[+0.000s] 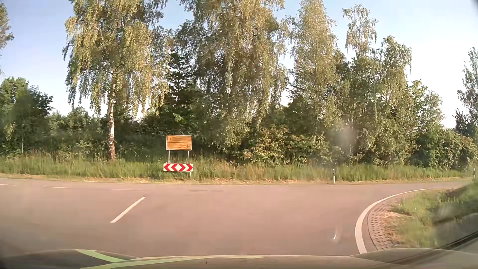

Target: Follow the waypoints while adhering to traffic rules and regulations

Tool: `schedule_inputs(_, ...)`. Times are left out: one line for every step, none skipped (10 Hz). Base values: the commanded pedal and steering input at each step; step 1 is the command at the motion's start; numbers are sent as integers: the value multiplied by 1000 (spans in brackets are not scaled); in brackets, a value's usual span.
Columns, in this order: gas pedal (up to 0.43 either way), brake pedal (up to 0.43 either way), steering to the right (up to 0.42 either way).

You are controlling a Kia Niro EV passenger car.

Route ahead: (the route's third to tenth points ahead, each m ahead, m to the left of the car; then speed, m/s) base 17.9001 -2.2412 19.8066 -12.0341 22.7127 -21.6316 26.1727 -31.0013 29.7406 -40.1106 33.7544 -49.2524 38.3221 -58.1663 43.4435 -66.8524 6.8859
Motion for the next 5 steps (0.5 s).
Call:
schedule_inputs(0,220,142)
schedule_inputs(0,213,163)
schedule_inputs(0,207,181)
schedule_inputs(0,201,196)
schedule_inputs(0,201,215)
